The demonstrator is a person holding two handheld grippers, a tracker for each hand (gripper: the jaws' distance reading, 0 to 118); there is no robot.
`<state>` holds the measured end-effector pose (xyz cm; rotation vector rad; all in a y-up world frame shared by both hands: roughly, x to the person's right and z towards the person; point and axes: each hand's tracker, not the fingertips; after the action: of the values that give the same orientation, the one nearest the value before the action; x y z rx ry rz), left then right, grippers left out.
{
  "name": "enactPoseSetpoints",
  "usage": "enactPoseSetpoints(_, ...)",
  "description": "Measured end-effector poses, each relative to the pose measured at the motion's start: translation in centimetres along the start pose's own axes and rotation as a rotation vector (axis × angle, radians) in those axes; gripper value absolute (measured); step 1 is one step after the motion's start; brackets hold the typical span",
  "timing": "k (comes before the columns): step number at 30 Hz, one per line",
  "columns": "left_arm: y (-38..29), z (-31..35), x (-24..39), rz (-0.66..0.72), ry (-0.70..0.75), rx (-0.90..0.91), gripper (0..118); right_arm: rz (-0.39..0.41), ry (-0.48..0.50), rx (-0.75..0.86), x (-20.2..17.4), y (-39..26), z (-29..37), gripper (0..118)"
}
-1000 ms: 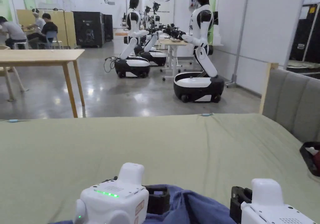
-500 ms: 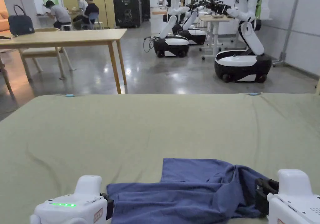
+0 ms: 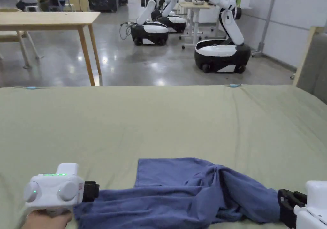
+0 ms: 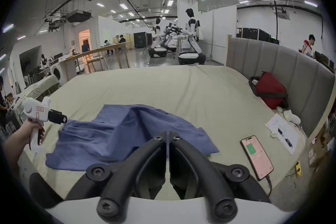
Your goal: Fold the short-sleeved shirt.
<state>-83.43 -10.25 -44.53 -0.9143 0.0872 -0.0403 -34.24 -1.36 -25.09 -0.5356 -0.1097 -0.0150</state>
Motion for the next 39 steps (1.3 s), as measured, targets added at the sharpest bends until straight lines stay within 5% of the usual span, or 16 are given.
enactPoseSetpoints(4,0.9,-4.6,-0.8,-0.035,-0.045,-0.109,91,0.028,-0.079,-0.052,3.3,-0.7,-2.0,4)
enactPoseSetpoints(6,-0.3,-0.5,1.2,-0.050,-0.021,-0.021,56,0.036,-0.106,-0.074,4.8,-1.2,-3.0,4)
enactPoseSetpoints(7,-0.4,0.2,1.6,-0.088,0.011,-0.006,24,0.028,-0.106,-0.076,5.6,-1.5,-3.6,4)
enactPoseSetpoints(8,-0.5,1.0,1.8,-0.118,0.019,0.013,5,0.013,-0.102,-0.087,6.6,-1.8,-4.3,5)
enactPoseSetpoints(9,-0.5,2.3,2.3,-0.104,0.002,0.006,5,-0.014,-0.077,-0.098,7.3,-2.1,-5.0,11)
enactPoseSetpoints(10,-0.4,3.2,2.3,-0.090,-0.015,0.009,5,-0.053,-0.029,-0.119,7.9,-2.4,-5.9,32)
enactPoseSetpoints(11,-0.4,4.1,2.0,-0.077,-0.034,0.023,5,-0.074,0.004,-0.147,8.3,-2.6,-7.0,79)
enactPoseSetpoints(12,-0.4,5.0,1.9,-0.053,-0.053,0.045,5,-0.067,0.031,-0.175,8.5,-2.9,-8.1,110)
enactPoseSetpoints(13,0.4,6.0,2.1,-0.041,-0.048,0.067,5,-0.047,0.033,-0.190,8.4,-3.2,-9.0,118)
enactPoseSetpoints(17,1.4,7.8,2.2,-0.042,-0.066,0.085,5,0.047,0.052,-0.259,7.6,-4.2,-13.1,118)
enactPoseSetpoints(21,1.5,7.7,2.5,-0.052,-0.066,0.082,5,-0.001,0.154,-0.251,8.1,-4.2,-14.7,109)
enactPoseSetpoints(22,1.5,7.6,2.4,-0.051,-0.063,0.081,5,-0.002,0.137,-0.260,8.2,-4.0,-15.1,76)
enactPoseSetpoints(23,1.4,7.7,2.2,-0.047,-0.062,0.083,5,-0.007,0.130,-0.273,8.3,-3.5,-15.0,5)
enactPoseSetpoints(39,12.7,19.8,-3.4,-0.118,0.068,0.444,5,0.089,0.084,0.129,4.4,19.4,-5.2,6)
